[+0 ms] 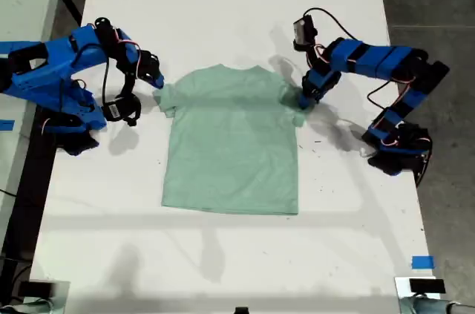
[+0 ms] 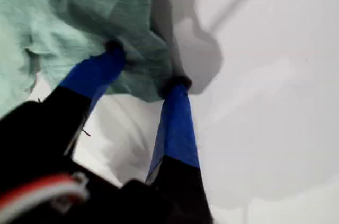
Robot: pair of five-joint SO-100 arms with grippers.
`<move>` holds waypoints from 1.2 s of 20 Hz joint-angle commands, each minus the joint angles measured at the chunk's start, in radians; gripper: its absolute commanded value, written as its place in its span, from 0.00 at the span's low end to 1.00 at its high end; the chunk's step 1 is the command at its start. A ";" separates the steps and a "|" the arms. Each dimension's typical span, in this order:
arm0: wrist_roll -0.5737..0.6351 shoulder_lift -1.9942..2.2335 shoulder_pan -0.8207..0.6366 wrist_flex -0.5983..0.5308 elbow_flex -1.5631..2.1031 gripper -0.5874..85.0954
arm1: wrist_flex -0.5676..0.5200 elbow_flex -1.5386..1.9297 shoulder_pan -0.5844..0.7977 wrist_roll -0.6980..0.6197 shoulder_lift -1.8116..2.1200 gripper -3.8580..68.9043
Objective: Fold tshirt
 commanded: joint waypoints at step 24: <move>-0.006 0.049 0.034 0.003 -0.006 0.01 | 0.614 -1.282 -0.403 0.400 -0.422 0.03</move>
